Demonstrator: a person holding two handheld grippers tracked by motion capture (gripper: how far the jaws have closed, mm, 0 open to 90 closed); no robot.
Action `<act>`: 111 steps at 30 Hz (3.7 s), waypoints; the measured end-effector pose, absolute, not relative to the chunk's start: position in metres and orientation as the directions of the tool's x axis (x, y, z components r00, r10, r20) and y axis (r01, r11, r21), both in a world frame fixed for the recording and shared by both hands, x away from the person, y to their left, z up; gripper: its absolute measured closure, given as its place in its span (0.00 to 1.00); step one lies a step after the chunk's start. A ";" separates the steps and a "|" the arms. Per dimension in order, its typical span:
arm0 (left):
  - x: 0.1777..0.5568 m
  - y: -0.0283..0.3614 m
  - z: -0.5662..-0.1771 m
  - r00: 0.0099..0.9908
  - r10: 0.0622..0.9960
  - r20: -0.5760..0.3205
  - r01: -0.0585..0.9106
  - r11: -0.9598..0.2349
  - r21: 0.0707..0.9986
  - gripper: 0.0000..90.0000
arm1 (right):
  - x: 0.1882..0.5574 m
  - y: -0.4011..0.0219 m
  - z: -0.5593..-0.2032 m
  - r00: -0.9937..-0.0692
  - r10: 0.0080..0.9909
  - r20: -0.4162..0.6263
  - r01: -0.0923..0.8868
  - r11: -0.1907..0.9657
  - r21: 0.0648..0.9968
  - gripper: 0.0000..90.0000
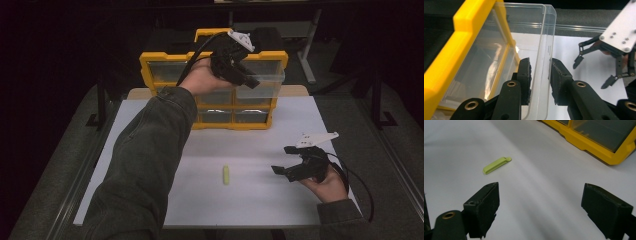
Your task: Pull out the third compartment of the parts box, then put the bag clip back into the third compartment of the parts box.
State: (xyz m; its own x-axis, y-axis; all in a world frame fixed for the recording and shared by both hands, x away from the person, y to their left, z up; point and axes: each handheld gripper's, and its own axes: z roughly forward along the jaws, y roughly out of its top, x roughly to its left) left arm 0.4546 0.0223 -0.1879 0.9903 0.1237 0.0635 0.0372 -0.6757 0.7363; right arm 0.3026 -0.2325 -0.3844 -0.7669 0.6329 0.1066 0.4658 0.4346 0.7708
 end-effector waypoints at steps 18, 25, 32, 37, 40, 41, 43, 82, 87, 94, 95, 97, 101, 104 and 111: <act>0.436 0.026 -0.187 0.994 0.087 0.069 0.007 -0.673 0.740 0.81 | 0.301 -0.227 -0.384 -0.773 0.627 0.098 0.459 0.445 0.769 0.16; 0.436 0.027 -0.189 0.995 0.080 0.058 0.010 -0.664 0.748 0.81 | 0.301 -0.226 -0.385 -0.770 0.630 0.100 0.465 0.446 0.765 0.16; 0.435 0.025 -0.191 0.994 0.100 0.035 0.040 -0.658 0.752 0.72 | 0.301 -0.225 -0.386 -0.773 0.625 0.103 0.465 0.448 0.764 0.16; 0.429 0.024 -0.185 0.995 0.091 0.049 0.019 -0.630 0.777 0.67 | 0.303 -0.222 -0.388 -0.774 0.623 0.109 0.471 0.452 0.758 0.16; 0.427 0.028 -0.181 0.994 0.100 0.048 0.024 -0.613 0.789 0.64 | 0.304 -0.221 -0.390 -0.780 0.618 0.102 0.467 0.466 0.752 0.15; 0.427 0.028 -0.181 0.994 0.100 0.048 0.024 -0.613 0.789 0.62 | 0.304 -0.221 -0.390 -0.780 0.618 0.102 0.467 0.466 0.752 0.15; 0.424 0.034 -0.177 0.994 0.100 0.042 0.026 -0.598 0.801 0.60 | 0.305 -0.220 -0.392 -0.779 0.619 0.102 0.469 0.466 0.750 0.15; 0.368 0.119 -0.181 0.983 0.178 0.039 0.061 -0.522 0.851 0.34 | 0.305 -0.216 -0.402 -0.744 0.659 0.106 0.497 0.440 0.748 0.16; 0.362 0.128 -0.189 0.980 0.195 0.037 0.072 -0.522 0.850 0.33 | 0.303 -0.215 -0.403 -0.744 0.661 0.098 0.490 0.440 0.753 0.16; 0.352 0.141 -0.201 0.972 0.231 0.038 0.093 -0.530 0.843 0.31 | 0.304 -0.217 -0.407 -0.736 0.669 0.102 0.502 0.439 0.745 0.16; 0.350 0.143 -0.202 0.972 0.233 0.042 0.092 -0.535 0.840 0.31 | 0.304 -0.217 -0.407 -0.735 0.670 0.100 0.502 0.439 0.745 0.16; 0.346 0.147 -0.205 0.970 0.242 0.040 0.097 -0.529 0.843 0.30 | 0.304 -0.215 -0.407 -0.734 0.672 0.099 0.503 0.440 0.744 0.16; 0.340 0.159 -0.211 0.968 0.250 0.040 0.101 -0.525 0.845 0.30 | 0.304 -0.213 -0.409 -0.736 0.671 0.087 0.499 0.451 0.740 0.16; 0.334 0.168 -0.217 0.965 0.261 0.019 0.114 -0.487 0.866 0.29 | 0.302 -0.212 -0.409 -0.736 0.673 0.072 0.488 0.454 0.746 0.16; 0.329 0.182 -0.231 0.954 0.300 0.022 0.135 -0.493 0.860 0.28 | 0.302 -0.212 -0.409 -0.744 0.665 0.065 0.481 0.465 0.744 0.16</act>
State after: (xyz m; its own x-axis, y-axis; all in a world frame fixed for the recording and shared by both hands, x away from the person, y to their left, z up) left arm 0.3289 0.1816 -0.2305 0.9537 0.2999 0.0221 0.1351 -0.4927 0.8596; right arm 0.3016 -0.2119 -0.4089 -0.7439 0.6650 0.0653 0.4806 0.4645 0.7438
